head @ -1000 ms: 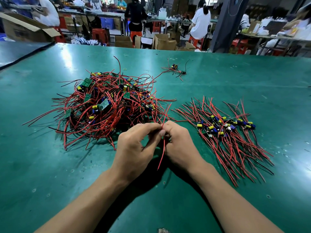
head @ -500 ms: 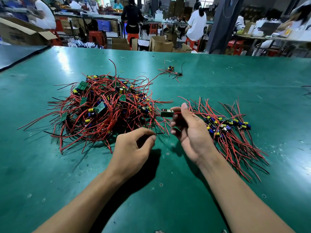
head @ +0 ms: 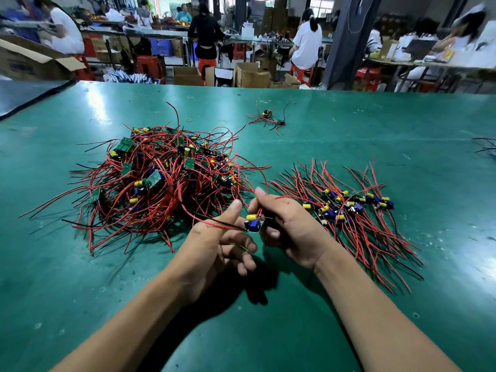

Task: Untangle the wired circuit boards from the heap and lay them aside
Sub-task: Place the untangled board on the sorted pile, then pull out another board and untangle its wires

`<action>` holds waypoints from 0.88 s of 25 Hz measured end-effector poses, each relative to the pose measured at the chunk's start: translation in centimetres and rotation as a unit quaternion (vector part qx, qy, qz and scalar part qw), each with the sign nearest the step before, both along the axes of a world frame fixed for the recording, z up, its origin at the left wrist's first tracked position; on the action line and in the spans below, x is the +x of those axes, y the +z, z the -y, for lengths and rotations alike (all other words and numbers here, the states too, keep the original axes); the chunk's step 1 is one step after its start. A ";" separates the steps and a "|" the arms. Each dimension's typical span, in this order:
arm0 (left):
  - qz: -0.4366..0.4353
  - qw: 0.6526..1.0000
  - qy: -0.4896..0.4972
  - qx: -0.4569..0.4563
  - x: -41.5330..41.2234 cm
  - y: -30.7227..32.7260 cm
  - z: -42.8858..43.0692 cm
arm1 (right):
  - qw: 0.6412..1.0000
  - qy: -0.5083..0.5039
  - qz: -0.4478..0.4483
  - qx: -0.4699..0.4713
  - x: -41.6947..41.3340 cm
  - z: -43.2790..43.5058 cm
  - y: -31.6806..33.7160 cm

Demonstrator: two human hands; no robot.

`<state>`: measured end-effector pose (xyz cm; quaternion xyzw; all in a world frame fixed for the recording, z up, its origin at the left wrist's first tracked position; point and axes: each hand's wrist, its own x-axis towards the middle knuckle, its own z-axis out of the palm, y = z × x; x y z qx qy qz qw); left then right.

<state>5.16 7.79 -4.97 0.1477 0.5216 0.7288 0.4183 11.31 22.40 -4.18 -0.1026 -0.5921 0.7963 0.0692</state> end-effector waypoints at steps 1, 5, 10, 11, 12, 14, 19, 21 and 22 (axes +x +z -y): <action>0.003 1.000 -0.015 0.007 0.0 0.0 0.1 | 1.000 -0.008 0.001 0.021 -0.1 0.0 -0.3; -0.042 0.999 -0.012 0.032 -0.1 -0.6 0.4 | 0.997 -0.049 0.032 0.045 -0.2 0.5 -1.1; -0.185 0.981 0.046 -0.022 -0.6 -1.3 0.3 | 0.997 -0.025 0.018 0.064 0.0 0.8 -1.1; -0.196 0.979 0.047 -0.029 -0.7 -1.4 0.3 | 0.997 -0.036 0.018 0.061 -0.1 0.7 -1.2; -0.197 0.979 0.050 -0.032 -0.8 -1.5 0.3 | 0.997 -0.045 0.016 0.055 -0.1 0.7 -1.3; -0.195 0.979 0.048 -0.035 -0.9 -1.5 0.1 | 0.996 -0.065 0.014 0.057 -0.2 0.5 -1.3; -0.205 0.978 0.028 -0.039 -1.1 -1.4 0.0 | 0.989 -0.107 0.012 0.101 -0.2 0.0 -1.4; -0.214 0.976 0.030 -0.032 -1.0 -1.5 0.0 | 0.992 -0.098 0.006 0.076 -0.2 0.1 -1.3; -0.220 0.975 0.034 -0.030 -0.9 -1.5 0.0 | 0.994 -0.087 0.000 0.061 -0.2 0.2 -1.3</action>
